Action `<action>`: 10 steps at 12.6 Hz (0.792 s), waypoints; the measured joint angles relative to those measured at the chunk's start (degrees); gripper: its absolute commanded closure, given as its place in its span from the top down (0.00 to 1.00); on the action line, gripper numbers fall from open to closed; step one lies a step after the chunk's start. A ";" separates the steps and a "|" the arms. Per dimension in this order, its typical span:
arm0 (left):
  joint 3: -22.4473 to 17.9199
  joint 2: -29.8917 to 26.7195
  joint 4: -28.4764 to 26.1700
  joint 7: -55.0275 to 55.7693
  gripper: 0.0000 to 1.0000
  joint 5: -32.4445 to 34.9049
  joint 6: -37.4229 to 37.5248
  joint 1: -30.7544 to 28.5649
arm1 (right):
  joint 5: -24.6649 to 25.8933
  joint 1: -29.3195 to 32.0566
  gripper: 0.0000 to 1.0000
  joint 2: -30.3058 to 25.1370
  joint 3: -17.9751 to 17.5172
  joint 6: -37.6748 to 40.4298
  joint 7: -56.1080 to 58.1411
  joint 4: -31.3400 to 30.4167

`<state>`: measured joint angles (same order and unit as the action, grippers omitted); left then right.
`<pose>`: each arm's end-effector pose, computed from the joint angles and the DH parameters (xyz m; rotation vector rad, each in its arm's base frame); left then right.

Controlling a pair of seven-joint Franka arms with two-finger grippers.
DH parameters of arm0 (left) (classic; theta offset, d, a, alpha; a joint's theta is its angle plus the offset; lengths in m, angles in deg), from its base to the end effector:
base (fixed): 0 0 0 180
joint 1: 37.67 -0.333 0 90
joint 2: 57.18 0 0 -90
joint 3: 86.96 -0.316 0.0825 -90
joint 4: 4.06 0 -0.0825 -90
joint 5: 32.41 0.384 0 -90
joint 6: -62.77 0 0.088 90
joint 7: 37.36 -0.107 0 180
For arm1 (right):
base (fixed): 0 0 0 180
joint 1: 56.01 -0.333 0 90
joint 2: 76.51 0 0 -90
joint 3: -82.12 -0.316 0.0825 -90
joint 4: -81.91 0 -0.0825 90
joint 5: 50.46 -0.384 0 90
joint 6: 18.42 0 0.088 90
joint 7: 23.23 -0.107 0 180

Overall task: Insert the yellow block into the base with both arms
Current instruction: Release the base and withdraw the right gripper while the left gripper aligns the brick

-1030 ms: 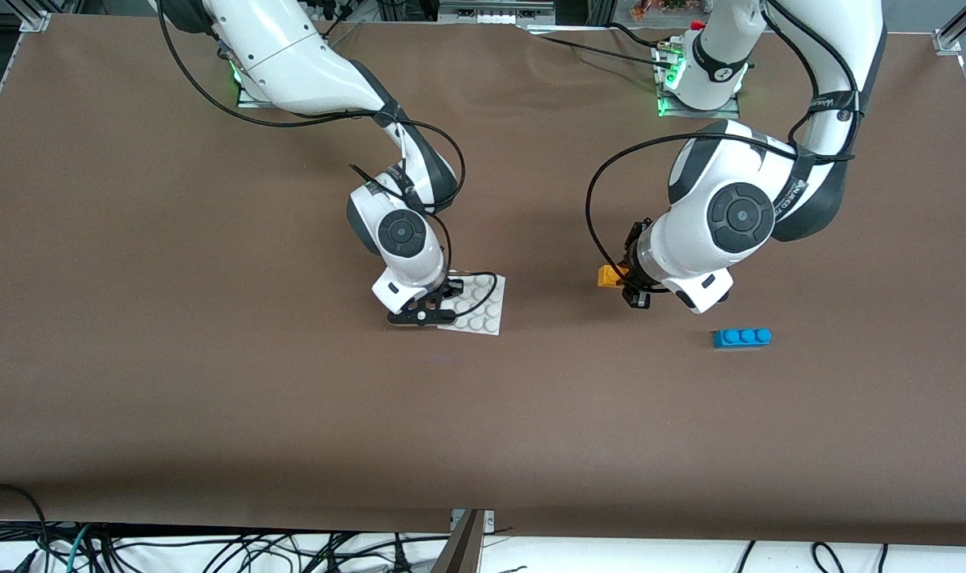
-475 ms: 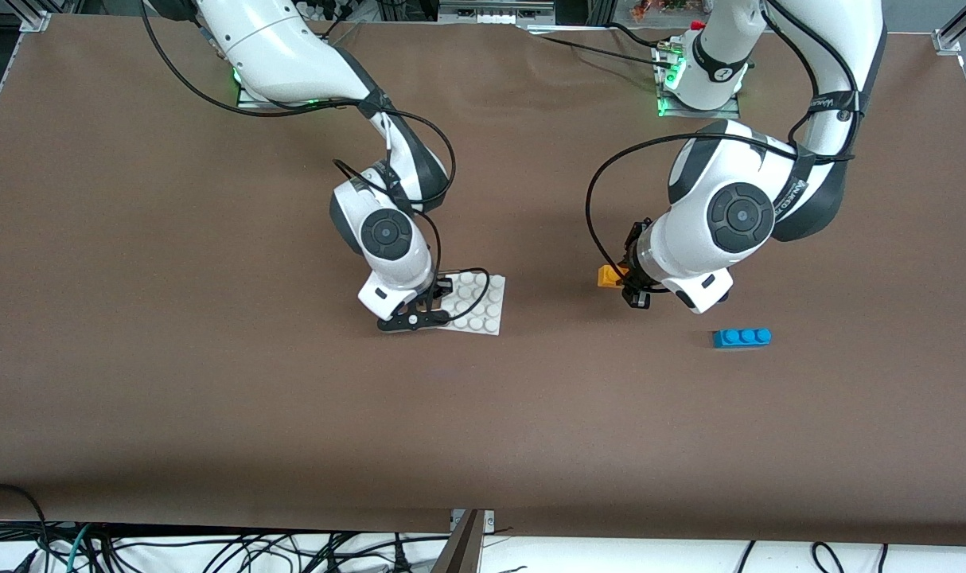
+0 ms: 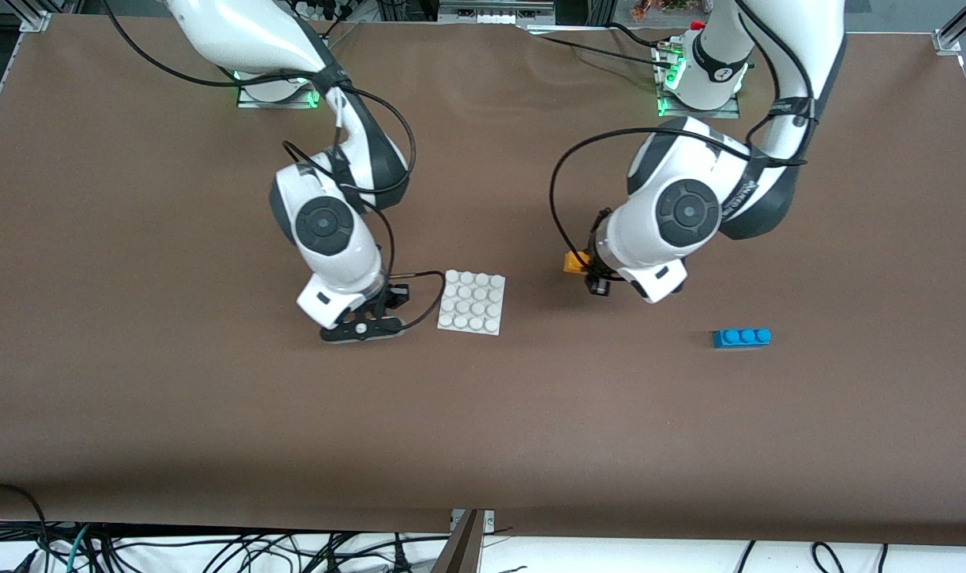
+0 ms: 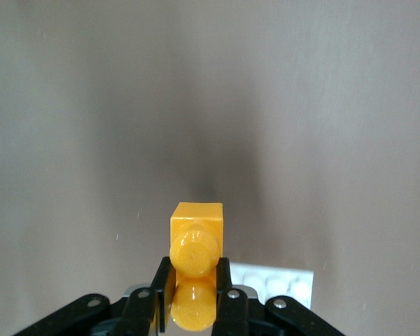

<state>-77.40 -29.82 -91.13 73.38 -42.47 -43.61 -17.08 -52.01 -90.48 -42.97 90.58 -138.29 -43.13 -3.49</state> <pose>0.5846 -0.3369 0.3796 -2.2639 -2.0692 0.4220 0.6288 0.3277 0.3351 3.0913 0.1835 0.0668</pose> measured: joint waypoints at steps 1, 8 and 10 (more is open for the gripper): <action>0.10 0.87 0.72 1.47 0.00 -0.09 0.02 1.60 | -0.18 0.02 0.97 -1.21 1.58 1.21 1.03 0.19; 0.10 14.37 13.98 12.08 0.00 -0.13 -0.22 11.75 | -0.87 2.84 1.00 -7.29 5.44 5.35 3.80 0.93; -0.13 18.51 18.75 14.27 0.00 -0.13 -0.23 13.51 | -0.88 5.34 1.00 -9.26 5.39 8.01 4.94 1.09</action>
<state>-77.53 -11.31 -72.38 87.65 -42.60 -43.84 -3.57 -52.89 -85.14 -52.23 95.98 -130.28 -38.19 -2.40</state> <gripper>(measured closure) 0.722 0.000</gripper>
